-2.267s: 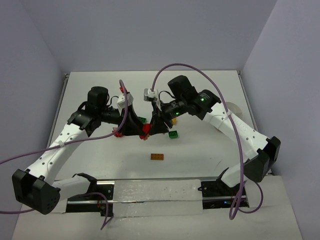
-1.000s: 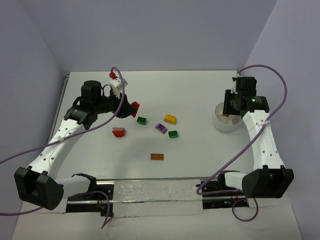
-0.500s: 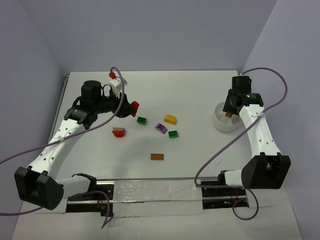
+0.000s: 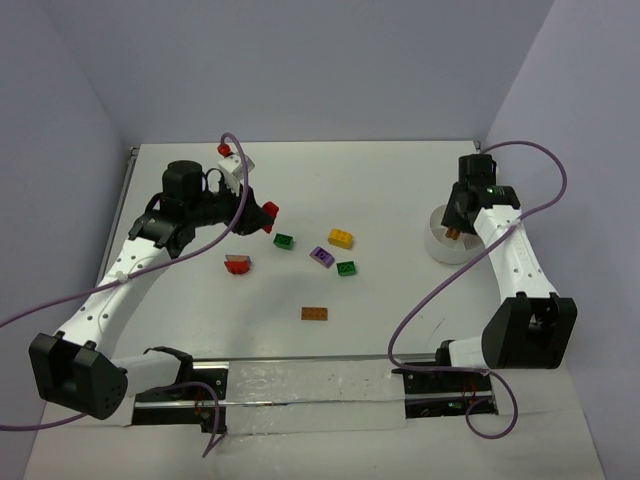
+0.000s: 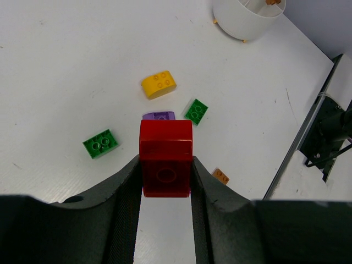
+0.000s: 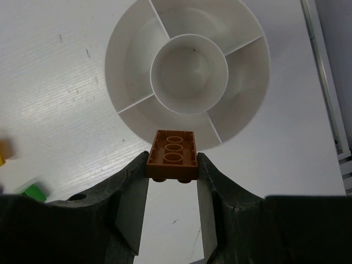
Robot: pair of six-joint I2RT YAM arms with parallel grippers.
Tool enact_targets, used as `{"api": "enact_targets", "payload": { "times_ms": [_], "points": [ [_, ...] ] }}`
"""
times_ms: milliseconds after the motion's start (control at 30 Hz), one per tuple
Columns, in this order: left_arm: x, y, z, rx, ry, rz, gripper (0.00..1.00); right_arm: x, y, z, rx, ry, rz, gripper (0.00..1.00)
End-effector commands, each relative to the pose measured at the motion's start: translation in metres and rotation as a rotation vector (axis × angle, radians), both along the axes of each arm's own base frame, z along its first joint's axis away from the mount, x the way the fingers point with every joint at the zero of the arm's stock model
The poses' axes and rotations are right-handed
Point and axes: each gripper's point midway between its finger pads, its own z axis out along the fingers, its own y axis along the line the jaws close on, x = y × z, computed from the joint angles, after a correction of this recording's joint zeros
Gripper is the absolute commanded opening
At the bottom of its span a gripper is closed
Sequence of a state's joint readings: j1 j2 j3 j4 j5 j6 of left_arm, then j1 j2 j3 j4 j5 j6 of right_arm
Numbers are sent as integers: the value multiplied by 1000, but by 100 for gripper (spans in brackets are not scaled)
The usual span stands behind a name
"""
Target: Sort the legos into containers by color
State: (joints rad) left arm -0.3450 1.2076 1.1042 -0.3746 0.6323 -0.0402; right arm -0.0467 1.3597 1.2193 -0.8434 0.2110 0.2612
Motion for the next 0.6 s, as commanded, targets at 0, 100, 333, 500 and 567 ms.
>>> {"api": "enact_targets", "payload": {
  "times_ms": [0,100,333,500,567],
  "points": [
    [10,-5,26,-32,-82,0,0,7,-5,-7,-10,-15,-30,12],
    [10,-5,26,-33,-80,-3,0,6,-6,-14,-12,-3,-31,18],
    [10,-6,26,-35,-79,-7,0,7,-7,-20,-20,7,-28,41],
    [9,-6,24,-33,-75,-10,0,7,-6,-20,-13,9,-20,62],
    [9,-6,25,-34,-78,-12,0,6,-5,-18,-11,10,-17,67]
  ]
}}
